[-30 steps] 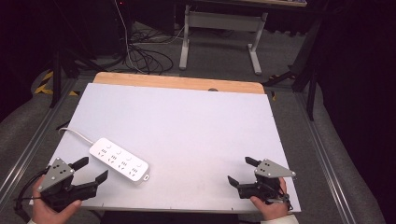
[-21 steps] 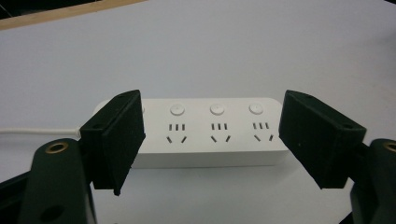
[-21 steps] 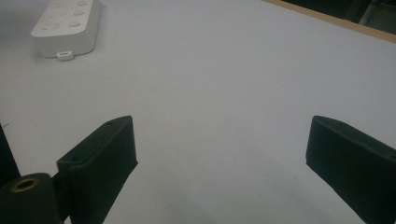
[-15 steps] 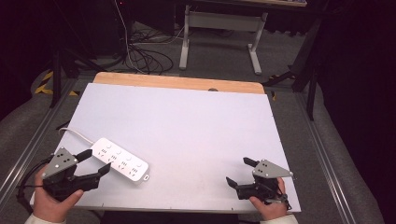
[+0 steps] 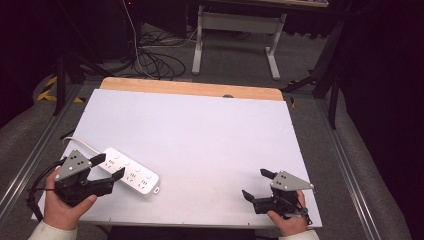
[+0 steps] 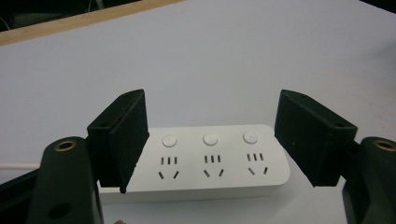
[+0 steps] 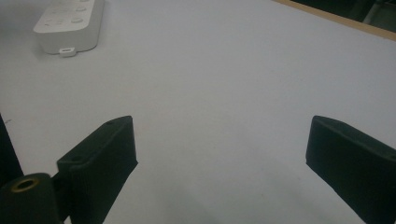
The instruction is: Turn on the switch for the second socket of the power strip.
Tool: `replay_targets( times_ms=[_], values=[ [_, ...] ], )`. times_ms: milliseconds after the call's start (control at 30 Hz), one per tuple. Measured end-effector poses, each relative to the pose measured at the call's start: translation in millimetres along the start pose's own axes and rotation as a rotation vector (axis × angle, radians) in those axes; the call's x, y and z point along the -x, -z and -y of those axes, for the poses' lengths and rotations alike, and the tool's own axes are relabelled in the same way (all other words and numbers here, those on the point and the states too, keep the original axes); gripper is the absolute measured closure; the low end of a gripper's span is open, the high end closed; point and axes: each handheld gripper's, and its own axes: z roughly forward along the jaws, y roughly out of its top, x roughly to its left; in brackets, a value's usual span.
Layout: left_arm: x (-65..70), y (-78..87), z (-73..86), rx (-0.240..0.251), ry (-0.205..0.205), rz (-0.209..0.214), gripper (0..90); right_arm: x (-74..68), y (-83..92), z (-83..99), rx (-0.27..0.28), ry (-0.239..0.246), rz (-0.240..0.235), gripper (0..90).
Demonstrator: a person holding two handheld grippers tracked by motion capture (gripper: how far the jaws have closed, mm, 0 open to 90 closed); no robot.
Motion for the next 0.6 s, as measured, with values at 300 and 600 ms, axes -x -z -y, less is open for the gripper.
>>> replay_targets(
  times_ms=[300, 600],
  values=[
    [-0.2, -8.1, -6.4, -0.009, -0.008, 0.002, 26.7, -0.1, -0.2, 0.1, 0.000, 0.001, -0.004, 8.8],
    [0.5, -18.3, -13.8, -0.018, -0.027, 0.008, 26.7, 0.0, -0.4, 0.2, -0.003, 0.002, -0.004, 8.8]
  ],
)
